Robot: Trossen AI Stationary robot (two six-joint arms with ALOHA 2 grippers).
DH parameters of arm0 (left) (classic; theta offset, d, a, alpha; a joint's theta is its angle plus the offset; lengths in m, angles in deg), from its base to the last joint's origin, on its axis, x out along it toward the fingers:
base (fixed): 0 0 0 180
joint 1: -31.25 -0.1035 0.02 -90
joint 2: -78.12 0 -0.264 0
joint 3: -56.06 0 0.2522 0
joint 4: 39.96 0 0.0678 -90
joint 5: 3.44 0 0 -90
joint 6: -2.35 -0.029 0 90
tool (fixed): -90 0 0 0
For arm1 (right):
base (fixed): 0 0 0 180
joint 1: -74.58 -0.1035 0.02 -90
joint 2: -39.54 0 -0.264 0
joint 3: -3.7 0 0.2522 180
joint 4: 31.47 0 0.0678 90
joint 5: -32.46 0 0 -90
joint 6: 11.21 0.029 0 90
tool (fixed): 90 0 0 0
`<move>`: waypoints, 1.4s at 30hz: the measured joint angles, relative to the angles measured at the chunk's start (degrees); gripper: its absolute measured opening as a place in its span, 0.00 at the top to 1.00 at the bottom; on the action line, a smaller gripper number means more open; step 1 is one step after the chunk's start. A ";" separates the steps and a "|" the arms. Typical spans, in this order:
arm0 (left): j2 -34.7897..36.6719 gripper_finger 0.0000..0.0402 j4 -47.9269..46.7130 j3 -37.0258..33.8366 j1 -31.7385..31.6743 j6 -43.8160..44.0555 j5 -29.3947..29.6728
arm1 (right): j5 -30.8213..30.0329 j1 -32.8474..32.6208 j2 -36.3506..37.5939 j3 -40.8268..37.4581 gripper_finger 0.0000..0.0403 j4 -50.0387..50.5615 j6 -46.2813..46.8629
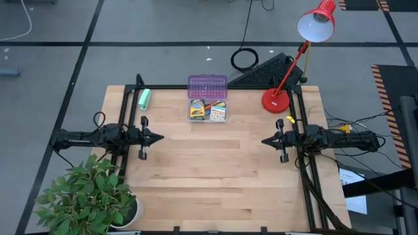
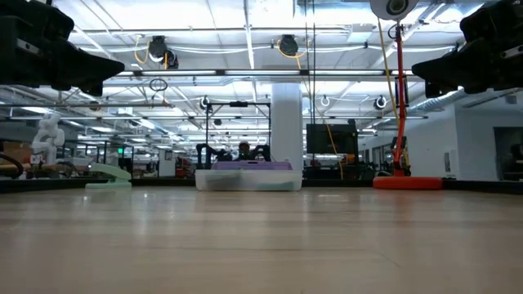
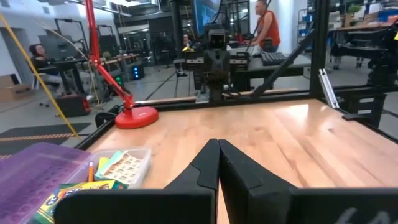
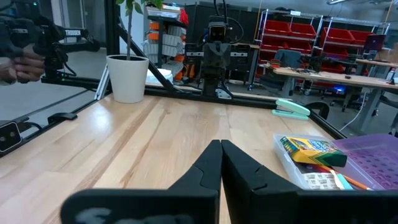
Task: Pack school essentials
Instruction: Return to Home Position
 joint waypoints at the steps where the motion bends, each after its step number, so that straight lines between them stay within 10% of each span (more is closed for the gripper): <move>1: 0.00 0.98 0.00 0.00 0.00 -0.02 0.01 | -0.01 0.00 0.00 0.00 1.00 0.00 0.00; 42: 0.00 0.98 -0.24 -0.02 0.00 0.66 0.37 | 0.00 0.00 0.00 0.00 1.00 0.00 0.00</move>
